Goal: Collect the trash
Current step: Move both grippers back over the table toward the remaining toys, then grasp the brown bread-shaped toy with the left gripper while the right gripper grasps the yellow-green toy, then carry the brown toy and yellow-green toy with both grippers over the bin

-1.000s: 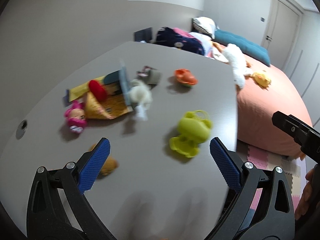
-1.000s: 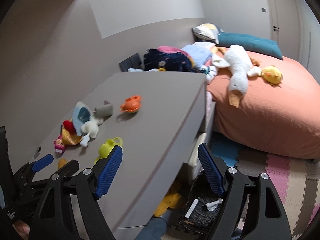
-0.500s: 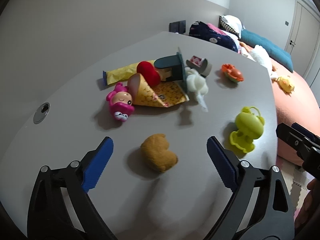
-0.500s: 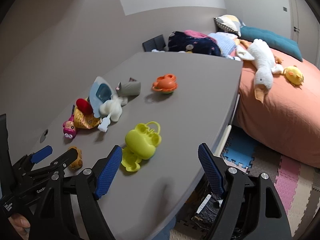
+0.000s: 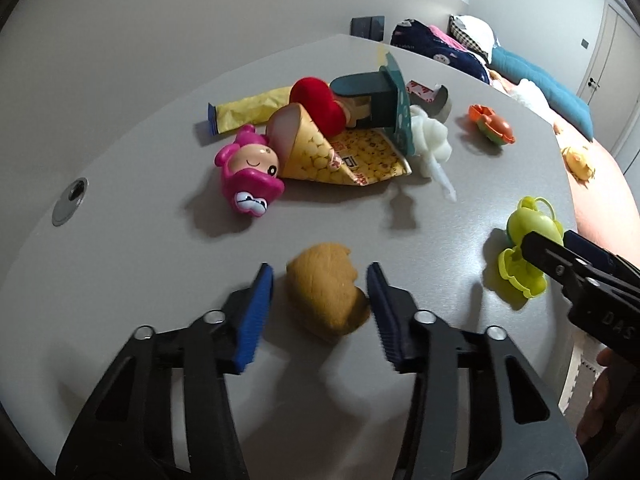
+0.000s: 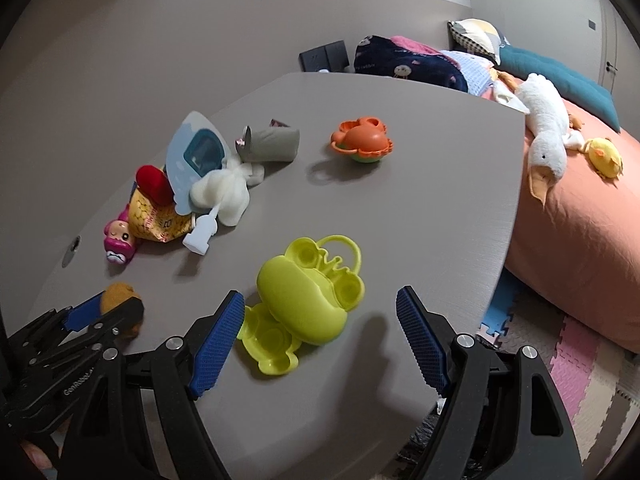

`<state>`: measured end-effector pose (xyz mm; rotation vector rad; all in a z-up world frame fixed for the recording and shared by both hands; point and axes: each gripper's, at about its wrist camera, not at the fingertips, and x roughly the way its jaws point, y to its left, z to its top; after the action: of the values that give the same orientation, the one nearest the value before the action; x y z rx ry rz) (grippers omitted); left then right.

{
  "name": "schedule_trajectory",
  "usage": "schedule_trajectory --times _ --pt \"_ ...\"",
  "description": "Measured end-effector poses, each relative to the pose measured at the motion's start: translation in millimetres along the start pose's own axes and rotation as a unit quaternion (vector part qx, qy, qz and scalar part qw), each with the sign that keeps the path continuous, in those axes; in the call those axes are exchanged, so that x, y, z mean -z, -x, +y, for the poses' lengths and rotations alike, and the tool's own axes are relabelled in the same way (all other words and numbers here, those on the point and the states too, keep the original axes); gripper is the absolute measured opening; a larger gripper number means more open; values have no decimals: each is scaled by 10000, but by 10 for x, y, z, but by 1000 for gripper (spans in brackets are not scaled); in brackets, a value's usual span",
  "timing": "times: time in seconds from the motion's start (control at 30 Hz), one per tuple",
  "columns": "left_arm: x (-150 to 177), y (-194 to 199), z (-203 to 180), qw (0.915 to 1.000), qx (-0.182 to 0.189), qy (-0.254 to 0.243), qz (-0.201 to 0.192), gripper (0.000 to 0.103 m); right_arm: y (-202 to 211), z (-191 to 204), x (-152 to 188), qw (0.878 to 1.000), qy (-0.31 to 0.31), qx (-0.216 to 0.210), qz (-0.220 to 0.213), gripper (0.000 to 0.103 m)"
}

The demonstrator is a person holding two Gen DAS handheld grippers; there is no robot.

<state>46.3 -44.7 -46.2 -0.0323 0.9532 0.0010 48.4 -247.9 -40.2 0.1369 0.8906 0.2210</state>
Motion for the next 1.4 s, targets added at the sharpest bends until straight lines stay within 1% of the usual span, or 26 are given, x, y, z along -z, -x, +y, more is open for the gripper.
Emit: schedule_trajectory --times 0.07,0.17,0.23,0.27,0.3,0.33,0.37,0.53,0.77,1.1,1.4 --pt "5 -27 15 10000 41 3 33 36 -28 26 1 10000 37 31 -32 79" --pt "10 -28 21 10000 51 -22 2 36 -93 69 16 9998 148 97 28 79" --pt "15 -27 19 10000 54 -41 -21 36 -116 97 32 9996 227 167 10 72" --pt "18 -27 14 10000 46 -60 -37 36 -116 109 33 9994 271 196 -5 62" --pt "21 -27 9 10000 32 -76 -46 36 -112 120 35 9993 309 194 -12 51" --pt "19 -27 6 9999 23 -85 -51 36 -109 118 35 9995 297 108 -6 46" --pt "19 -25 6 9999 18 -93 -55 36 -107 104 31 9997 250 10 19 34" --pt "34 -6 -18 9999 42 -110 -45 35 -90 64 25 9997 118 -179 86 33" --pt "9 65 -74 9997 127 -180 -130 35 29 21 -13 9997 38 -248 -39 33" --pt "3 215 -219 9988 231 -332 -263 35 358 -71 6 9994 4 -212 -279 33" --pt "17 375 -511 9971 405 -503 -407 35 661 -309 51 9987 -152 -104 -473 33"
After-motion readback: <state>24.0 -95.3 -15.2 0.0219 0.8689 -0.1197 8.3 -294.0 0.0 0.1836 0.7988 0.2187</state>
